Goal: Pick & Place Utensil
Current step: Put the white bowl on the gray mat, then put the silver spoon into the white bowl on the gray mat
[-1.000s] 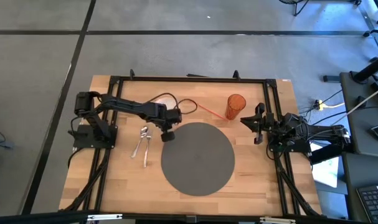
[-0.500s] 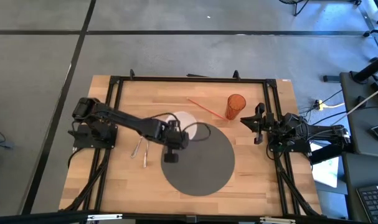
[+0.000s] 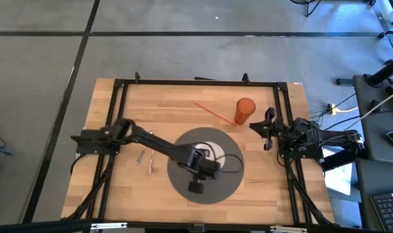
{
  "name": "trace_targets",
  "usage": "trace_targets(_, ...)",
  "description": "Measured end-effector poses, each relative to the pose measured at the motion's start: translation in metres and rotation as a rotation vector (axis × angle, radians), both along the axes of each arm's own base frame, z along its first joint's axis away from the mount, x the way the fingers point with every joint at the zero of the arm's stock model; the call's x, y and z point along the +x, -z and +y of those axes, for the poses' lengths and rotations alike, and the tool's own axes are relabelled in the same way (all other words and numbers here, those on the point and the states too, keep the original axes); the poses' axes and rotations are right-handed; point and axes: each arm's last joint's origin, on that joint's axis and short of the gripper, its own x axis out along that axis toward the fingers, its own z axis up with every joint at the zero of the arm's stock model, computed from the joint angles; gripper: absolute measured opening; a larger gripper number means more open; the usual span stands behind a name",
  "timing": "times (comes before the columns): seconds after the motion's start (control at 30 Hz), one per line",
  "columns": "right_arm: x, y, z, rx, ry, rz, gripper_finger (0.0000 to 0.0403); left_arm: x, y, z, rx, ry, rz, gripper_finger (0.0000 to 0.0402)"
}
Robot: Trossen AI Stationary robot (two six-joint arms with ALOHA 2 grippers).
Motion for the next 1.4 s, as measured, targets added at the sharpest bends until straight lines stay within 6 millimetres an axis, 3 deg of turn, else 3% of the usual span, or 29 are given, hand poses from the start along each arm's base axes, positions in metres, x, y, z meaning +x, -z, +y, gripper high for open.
trace_targets(0.2,0.000,0.002,0.000,-0.003,0.000,0.018,0.0042,0.021,0.004,-0.017,0.023,0.030,0.064,0.0003)
trace_targets(0.33,0.000,0.002,0.000,-0.003,0.000,0.018,0.0042,0.024,0.021,-0.023,0.031,0.038,0.120,0.0003)
trace_targets(0.5,0.000,0.002,0.000,-0.003,0.000,0.017,0.0042,0.025,0.023,-0.022,0.021,0.022,0.132,0.0015)
trace_targets(0.87,0.000,0.002,0.000,0.014,-0.002,0.014,0.0042,0.016,0.000,-0.030,0.026,0.087,0.091,0.0100)
trace_targets(1.03,0.000,0.002,0.000,0.027,-0.009,0.014,0.0042,-0.012,-0.035,-0.030,0.116,0.158,0.129,0.0118)
trace_targets(1.23,0.000,0.002,0.002,0.025,-0.055,0.021,0.0042,-0.063,-0.100,-0.016,0.258,0.034,-0.093,0.0105)
trace_targets(1.33,0.000,0.002,0.002,0.025,-0.056,0.022,0.0042,-0.102,-0.109,0.005,0.312,-0.109,-0.160,0.0083)
trace_targets(1.4,0.000,0.002,0.002,0.025,-0.057,0.022,0.0042,-0.131,-0.103,0.018,0.307,-0.205,-0.208,0.0065)
